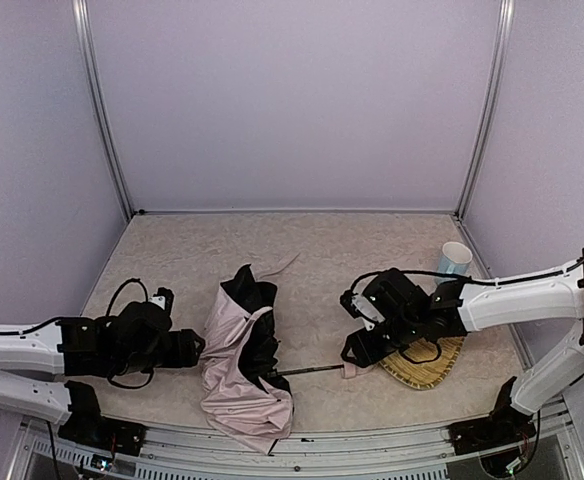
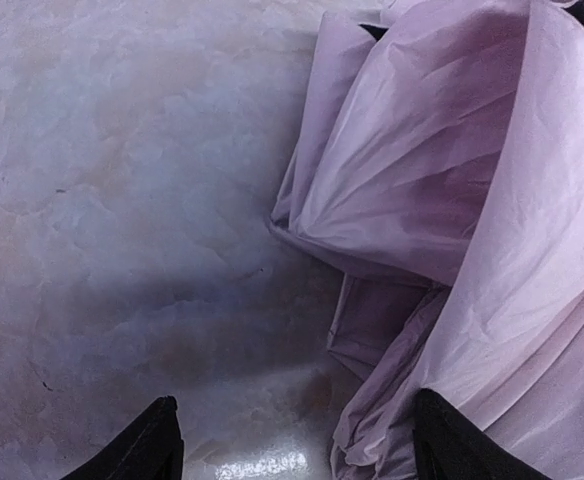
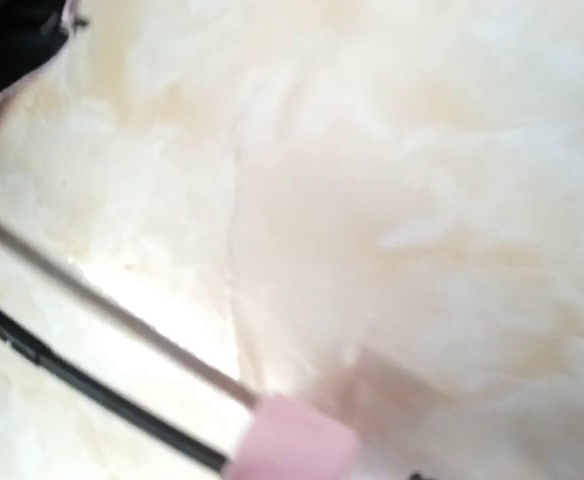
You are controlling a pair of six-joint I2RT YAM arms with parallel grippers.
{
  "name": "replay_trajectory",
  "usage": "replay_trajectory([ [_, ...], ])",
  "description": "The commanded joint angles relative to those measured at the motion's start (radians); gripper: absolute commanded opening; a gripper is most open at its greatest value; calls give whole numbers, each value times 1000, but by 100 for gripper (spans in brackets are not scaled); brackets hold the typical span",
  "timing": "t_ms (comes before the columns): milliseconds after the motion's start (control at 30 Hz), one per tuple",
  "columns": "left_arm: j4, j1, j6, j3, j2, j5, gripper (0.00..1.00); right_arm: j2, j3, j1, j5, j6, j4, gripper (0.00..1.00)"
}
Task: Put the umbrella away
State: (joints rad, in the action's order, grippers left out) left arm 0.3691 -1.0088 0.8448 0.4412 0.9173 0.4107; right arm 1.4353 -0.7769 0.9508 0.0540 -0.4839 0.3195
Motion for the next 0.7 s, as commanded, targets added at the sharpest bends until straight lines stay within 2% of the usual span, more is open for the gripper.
replay_trajectory([
  [0,-79,-12,36,-34,51,-50,77,103,-10,13,46,-71,-74,46],
  [133,-181,-20,-6,-36,146,-79,78,150,-11,15,70,-76,-74,38],
  [367,-385,-97,-145,16,354,-148,77,222,-41,37,189,-99,-233,23],
  [533,-390,-126,-184,119,531,-214,70,342,-148,75,297,-113,-287,21],
  [667,-395,-130,-205,159,609,-173,66,357,-161,88,292,-117,-275,21],
])
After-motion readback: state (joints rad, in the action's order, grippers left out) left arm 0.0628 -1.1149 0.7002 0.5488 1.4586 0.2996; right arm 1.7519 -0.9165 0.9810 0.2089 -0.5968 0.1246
